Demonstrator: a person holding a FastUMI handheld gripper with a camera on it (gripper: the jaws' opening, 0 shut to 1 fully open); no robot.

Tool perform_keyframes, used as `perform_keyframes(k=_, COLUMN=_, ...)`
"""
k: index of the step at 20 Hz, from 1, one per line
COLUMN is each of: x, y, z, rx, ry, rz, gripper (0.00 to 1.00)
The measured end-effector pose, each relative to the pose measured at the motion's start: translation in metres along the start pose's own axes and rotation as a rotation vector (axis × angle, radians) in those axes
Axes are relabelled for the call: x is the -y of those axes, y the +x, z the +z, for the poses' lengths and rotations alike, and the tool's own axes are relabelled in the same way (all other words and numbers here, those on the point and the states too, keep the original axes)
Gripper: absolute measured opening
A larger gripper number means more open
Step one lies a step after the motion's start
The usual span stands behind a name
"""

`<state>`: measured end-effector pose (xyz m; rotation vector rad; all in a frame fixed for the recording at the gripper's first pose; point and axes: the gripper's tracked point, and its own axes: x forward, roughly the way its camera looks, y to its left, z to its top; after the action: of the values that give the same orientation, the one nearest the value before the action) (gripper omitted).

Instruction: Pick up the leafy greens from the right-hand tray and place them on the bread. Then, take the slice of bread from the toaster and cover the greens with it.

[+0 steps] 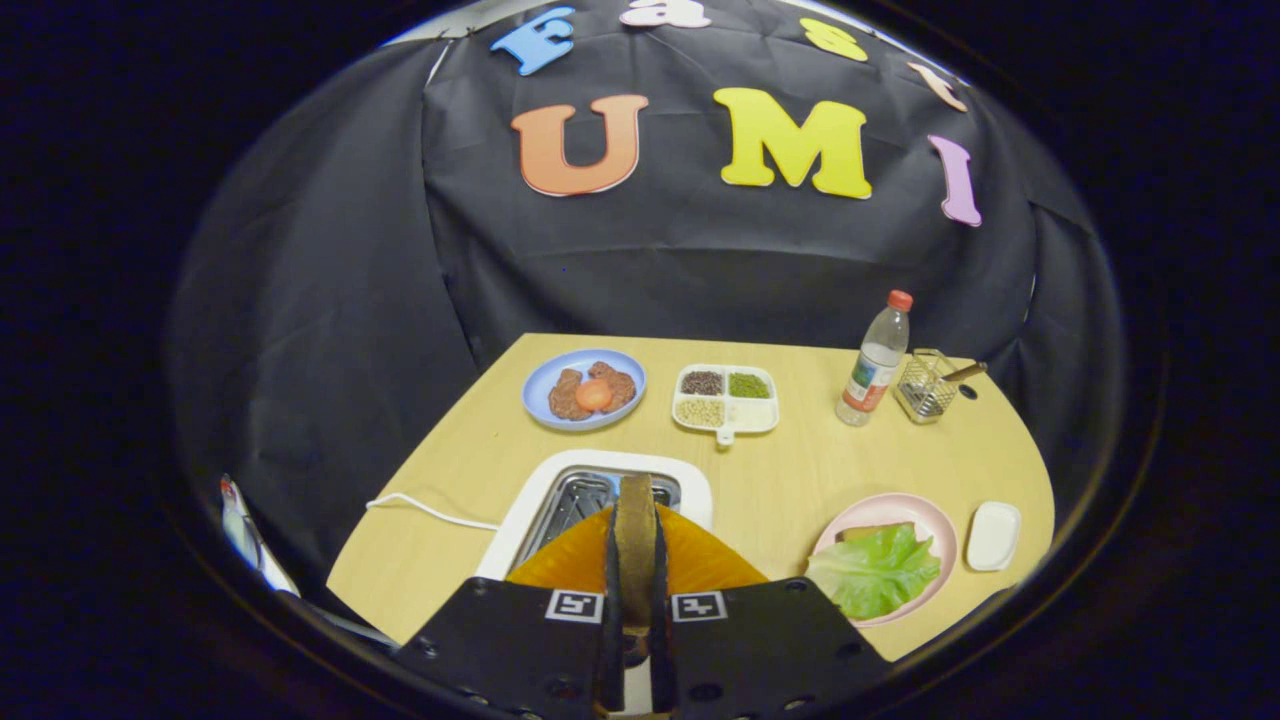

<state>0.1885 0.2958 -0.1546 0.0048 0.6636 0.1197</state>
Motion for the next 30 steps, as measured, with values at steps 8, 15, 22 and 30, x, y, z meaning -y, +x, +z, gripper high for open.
perform_keyframes(k=8, x=0.021, y=-0.083, z=0.056, rx=0.213, ry=0.000, rz=0.035, gripper=0.10)
perform_keyframes(k=15, x=0.100, y=-0.084, z=0.043, rx=0.251, ry=0.075, rz=-0.040, gripper=0.10)
perform_keyframes(k=22, x=0.183, y=-0.026, z=-0.009, rx=0.155, ry=0.247, rz=-0.062, gripper=0.10)
perform_keyframes(k=30, x=0.245, y=0.021, z=-0.065, rx=0.057, ry=0.335, rz=-0.069, gripper=0.10)
